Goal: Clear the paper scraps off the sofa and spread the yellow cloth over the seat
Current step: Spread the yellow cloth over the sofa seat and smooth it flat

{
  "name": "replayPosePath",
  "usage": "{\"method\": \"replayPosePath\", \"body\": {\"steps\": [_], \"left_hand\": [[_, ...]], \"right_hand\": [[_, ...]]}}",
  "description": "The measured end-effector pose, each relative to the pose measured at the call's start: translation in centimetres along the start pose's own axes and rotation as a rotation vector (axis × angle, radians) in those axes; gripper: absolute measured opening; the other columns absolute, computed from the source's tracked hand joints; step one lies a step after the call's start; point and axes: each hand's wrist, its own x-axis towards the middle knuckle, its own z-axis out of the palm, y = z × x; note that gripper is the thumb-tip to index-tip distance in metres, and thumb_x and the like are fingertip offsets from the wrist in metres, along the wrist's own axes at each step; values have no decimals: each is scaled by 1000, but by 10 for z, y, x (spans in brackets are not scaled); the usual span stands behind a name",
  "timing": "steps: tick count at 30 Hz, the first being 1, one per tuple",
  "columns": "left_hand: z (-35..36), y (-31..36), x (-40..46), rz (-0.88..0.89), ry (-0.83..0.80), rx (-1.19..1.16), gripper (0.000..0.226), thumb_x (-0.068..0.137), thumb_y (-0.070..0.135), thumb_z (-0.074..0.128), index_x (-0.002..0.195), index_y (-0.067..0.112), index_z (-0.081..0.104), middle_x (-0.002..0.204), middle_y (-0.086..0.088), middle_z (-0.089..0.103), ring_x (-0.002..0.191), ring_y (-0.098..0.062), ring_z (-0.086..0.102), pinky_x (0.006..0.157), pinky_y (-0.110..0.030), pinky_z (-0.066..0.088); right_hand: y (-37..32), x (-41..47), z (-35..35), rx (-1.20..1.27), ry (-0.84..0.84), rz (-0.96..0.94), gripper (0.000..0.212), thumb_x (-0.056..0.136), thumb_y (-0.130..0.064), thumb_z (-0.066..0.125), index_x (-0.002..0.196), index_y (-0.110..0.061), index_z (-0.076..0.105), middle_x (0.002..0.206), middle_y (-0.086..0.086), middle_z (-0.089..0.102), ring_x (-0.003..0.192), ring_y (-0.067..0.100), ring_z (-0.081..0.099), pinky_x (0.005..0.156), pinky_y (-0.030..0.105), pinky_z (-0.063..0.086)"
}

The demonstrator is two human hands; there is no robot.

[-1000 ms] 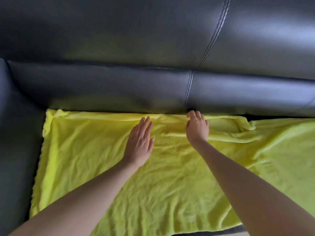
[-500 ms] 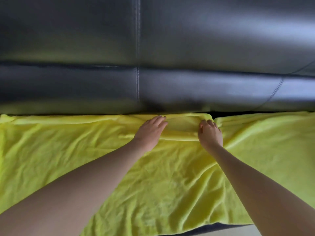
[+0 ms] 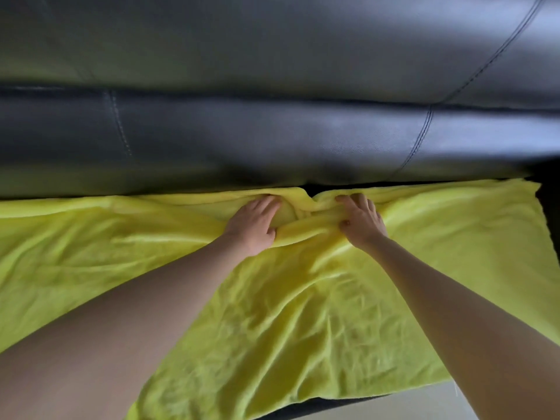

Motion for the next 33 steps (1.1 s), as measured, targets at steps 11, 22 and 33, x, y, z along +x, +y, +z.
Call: {"method": "replayPosePath", "body": {"steps": [11,22,33], "left_hand": [[2,25,0,13,187,186,66,81,26,55,143,16,32,143,-5,35,133,-24,32,111,-35,28],[-3,45,31,-77,-208,-23,105,75,15,65,153,24,-5,161,-1,-9,148,-23,-5,119,-35,10],[-18,-35,-42,136,153,80,29,94,41,47,111,19,54,115,2,56,111,-20,52,92,-33,42]], "right_hand": [[16,4,1,-76,238,-247,37,78,-2,57,114,-11,57,116,9,55,113,31,50,83,41,46],[0,23,1,80,-132,10,78,78,-4,57,144,-33,27,147,4,22,143,27,14,116,48,22],[-2,-4,-3,-205,-38,-554,39,96,-41,47,129,-20,54,129,1,54,122,22,50,100,40,42]]}}
